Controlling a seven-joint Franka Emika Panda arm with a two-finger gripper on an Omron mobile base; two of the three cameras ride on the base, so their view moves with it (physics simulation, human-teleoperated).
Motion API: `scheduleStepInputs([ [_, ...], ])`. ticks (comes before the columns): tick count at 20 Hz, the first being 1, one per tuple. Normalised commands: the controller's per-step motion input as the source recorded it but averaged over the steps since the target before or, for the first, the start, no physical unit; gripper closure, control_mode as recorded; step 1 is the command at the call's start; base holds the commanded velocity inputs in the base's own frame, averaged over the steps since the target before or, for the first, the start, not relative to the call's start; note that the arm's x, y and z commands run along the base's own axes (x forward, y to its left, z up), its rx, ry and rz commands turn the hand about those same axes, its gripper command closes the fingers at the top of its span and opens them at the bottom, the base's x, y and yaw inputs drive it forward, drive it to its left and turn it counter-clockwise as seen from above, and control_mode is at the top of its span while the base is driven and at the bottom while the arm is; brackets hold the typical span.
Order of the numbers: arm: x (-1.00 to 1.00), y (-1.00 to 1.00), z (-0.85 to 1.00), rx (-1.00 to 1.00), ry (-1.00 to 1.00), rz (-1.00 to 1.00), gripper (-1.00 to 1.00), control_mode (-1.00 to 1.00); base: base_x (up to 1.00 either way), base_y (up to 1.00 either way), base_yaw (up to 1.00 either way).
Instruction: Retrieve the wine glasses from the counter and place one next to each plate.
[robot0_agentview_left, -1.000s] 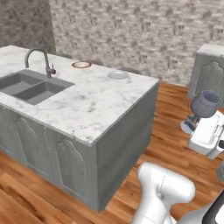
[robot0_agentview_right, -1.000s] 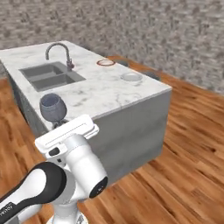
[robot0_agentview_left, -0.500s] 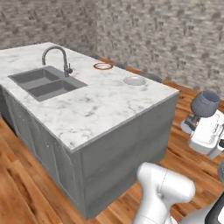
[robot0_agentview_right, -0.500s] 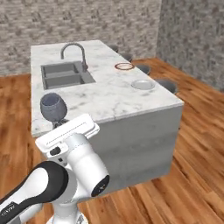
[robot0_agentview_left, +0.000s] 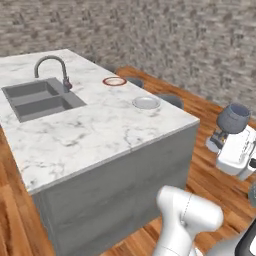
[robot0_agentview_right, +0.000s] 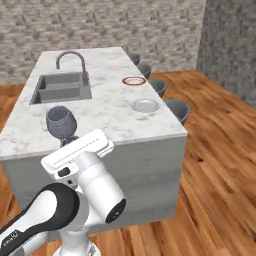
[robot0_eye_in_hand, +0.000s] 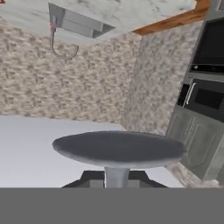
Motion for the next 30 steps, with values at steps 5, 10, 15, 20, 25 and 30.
scheduleStepInputs([
  [5, 0.0, 0.0, 0.0, 0.0, 0.0, 0.0, 1.0, 1.0, 0.32, -1.0, 0.35],
  [10, 0.0, 0.0, 0.0, 0.0, 0.0, 0.0, 1.0, 1.0, 0.29, -0.92, 0.57],
  [15, 0.0, 0.0, 0.0, 0.0, 0.0, 0.0, 1.0, 1.0, 0.06, -0.52, 0.82],
  [20, 0.0, 0.0, 0.0, 0.0, 0.0, 0.0, 1.0, 1.0, 0.0, -0.36, 0.91],
  [25, 0.0, 0.0, 0.0, 0.0, 0.0, 0.0, 1.0, 1.0, -0.02, -0.49, 0.87],
  [30, 0.0, 0.0, 0.0, 0.0, 0.0, 0.0, 1.0, 1.0, -0.72, -0.86, 0.75],
])
